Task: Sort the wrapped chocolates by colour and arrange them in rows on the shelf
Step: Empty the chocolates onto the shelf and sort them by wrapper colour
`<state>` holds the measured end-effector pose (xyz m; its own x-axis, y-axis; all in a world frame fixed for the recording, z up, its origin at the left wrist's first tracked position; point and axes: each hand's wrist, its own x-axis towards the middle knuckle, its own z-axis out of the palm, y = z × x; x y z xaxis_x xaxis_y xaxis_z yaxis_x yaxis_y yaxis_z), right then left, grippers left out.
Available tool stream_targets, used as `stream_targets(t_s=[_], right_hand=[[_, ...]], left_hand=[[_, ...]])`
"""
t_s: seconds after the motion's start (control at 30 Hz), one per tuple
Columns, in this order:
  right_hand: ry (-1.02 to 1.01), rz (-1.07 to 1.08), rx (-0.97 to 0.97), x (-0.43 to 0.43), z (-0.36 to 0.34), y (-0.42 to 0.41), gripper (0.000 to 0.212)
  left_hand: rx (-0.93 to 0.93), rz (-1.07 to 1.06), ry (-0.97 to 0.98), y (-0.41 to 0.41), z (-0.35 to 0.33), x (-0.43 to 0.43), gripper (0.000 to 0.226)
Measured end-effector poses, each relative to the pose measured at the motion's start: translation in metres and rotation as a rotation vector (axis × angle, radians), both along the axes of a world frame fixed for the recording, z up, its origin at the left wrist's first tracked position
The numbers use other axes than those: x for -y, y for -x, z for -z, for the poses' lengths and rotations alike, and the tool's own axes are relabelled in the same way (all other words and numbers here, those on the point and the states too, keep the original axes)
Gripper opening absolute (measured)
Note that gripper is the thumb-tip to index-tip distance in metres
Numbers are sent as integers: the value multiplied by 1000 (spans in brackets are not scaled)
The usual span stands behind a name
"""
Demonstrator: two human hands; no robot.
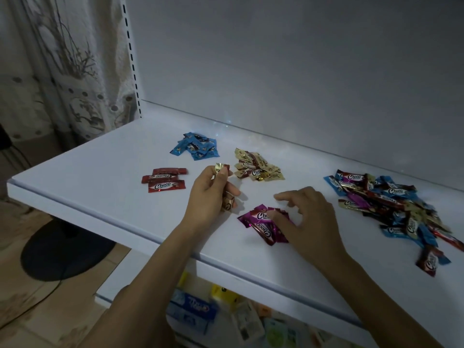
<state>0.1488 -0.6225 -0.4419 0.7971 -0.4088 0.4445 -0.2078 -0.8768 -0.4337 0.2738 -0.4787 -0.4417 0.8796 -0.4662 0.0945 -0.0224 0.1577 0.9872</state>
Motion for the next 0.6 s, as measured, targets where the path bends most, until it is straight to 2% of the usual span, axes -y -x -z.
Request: stream_targets(t_s=[0.17, 0.27, 0.37, 0.47, 0.53, 0.6], right_hand=[[40, -254, 42, -44, -20, -33, 34], [14, -284, -13, -54, -18, -51, 18], [-45, -258, 21, -50, -17, -60, 7], [-276, -182, 95, -43, -19, -62, 3], [-441, -157, 129, -37, -22, -65, 2], [-478, -170, 146, -29, -24, -66, 4]], left_hand=[[-98, 7, 120, 0, 1, 1, 25], [-160, 26, 270, 2, 0, 0, 21], [-114, 14, 214, 4, -4, -4, 22], [-100, 42, 195, 5, -7, -5, 25], [-9, 26, 134, 5, -5, -5, 25], [95, 29, 49, 2, -1, -6, 21]])
